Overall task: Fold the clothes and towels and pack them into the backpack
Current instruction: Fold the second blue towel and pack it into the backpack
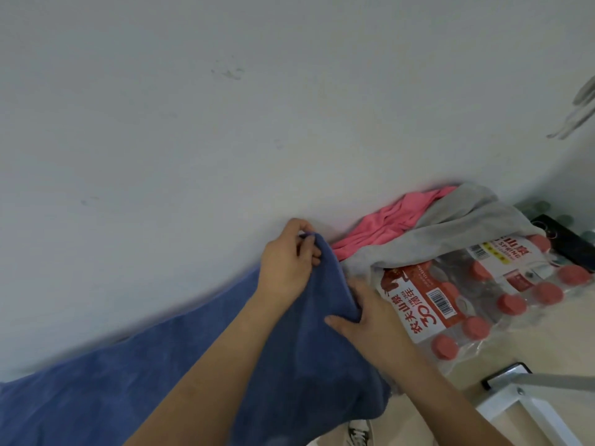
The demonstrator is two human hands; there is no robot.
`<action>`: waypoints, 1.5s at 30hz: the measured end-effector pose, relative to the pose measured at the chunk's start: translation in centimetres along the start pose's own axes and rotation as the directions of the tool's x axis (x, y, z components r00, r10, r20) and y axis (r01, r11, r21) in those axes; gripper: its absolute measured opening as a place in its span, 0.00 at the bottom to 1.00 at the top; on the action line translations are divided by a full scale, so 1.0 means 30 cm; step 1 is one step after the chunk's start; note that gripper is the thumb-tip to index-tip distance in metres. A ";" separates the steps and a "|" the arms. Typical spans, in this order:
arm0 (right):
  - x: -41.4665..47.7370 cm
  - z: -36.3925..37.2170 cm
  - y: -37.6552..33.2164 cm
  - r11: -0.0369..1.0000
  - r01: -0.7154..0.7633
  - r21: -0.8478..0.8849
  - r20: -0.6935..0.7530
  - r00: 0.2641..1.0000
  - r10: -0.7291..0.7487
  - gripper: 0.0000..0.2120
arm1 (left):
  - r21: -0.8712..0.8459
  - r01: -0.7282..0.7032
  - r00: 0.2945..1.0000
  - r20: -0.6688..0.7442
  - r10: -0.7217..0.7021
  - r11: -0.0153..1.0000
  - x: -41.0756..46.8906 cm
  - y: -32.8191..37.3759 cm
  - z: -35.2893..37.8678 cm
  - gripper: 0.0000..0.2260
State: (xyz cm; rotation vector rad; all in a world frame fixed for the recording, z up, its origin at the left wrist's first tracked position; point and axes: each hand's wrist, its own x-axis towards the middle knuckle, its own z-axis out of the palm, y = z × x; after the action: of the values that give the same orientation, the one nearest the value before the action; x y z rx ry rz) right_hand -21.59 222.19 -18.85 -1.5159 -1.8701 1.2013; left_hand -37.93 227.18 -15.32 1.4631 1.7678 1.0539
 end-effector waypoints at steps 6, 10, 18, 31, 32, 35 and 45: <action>-0.075 -0.060 0.058 0.986 -0.096 -0.139 0.012 0.995 0.098 0.07 | 0.173 -0.036 0.999 0.028 0.032 0.984 0.008 -0.093 0.077 0.05; -0.118 -0.079 0.078 0.940 -0.141 -0.310 -0.001 0.989 0.148 0.07 | 0.269 -0.107 0.994 0.037 0.101 0.957 0.012 -0.136 0.102 0.07; -0.151 -0.064 0.078 0.873 -0.123 -0.472 -0.009 0.991 0.134 0.08 | 0.483 -0.155 0.988 0.096 0.124 0.862 -0.075 -0.088 0.140 0.26; -0.155 -0.180 0.039 0.957 -0.266 0.119 0.210 0.949 0.238 0.10 | 0.231 0.031 0.950 0.297 -0.100 0.972 -0.502 0.070 0.252 0.18; -0.153 -0.184 0.036 0.950 -0.278 0.142 0.241 0.941 0.239 0.09 | 0.255 0.015 0.951 0.294 -0.092 0.967 -0.497 0.071 0.252 0.19; -0.140 -0.198 0.045 0.942 -0.303 0.145 0.313 0.917 0.247 0.06 | 0.367 -0.036 0.955 0.287 -0.076 0.929 -0.480 0.074 0.257 0.20; -0.030 -0.229 -0.020 0.885 0.199 -0.420 -0.128 0.953 -0.275 0.10 | 0.528 -0.261 0.912 0.409 0.027 0.808 -0.513 0.055 0.278 0.23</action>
State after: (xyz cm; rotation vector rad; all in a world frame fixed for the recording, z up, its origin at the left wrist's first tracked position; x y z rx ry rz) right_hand -16.30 223.69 -14.61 -1.4774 -2.1885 0.5627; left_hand -26.91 213.90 -18.57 2.0338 1.7691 0.2385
